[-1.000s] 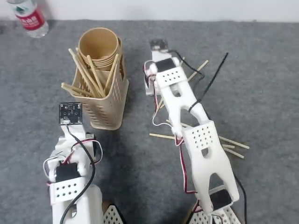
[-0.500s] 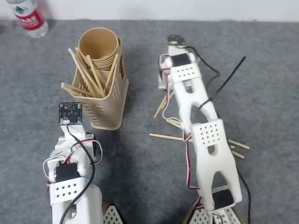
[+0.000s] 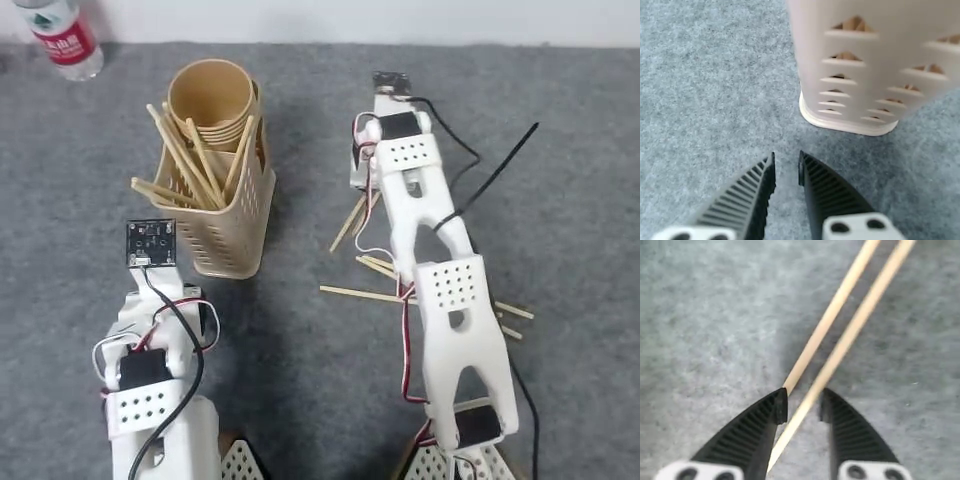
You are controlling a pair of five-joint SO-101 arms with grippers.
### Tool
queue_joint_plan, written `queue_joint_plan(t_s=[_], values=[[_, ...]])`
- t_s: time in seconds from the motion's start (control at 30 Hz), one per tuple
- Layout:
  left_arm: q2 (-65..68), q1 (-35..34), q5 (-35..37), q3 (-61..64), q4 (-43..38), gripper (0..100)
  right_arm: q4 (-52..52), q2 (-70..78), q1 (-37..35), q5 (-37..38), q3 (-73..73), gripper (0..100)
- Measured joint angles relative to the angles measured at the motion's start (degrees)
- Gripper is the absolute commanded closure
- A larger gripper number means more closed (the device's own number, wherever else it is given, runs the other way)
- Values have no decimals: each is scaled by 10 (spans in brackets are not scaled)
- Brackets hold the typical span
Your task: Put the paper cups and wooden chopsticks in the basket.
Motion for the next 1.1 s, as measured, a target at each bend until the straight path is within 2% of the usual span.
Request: queue_joint_plan(t_s=[0.1,0.4,0.63,1.1], values=[[0,0,0,0,0,930,0,0,-1,0,0,708],[0,0,0,0,0,930,9,0,0,0,-8,753],[0,0,0,0,0,930,64,0,0,0,-141,757],[0,0,0,0,0,930,24,108,-25,0,-179,757]])
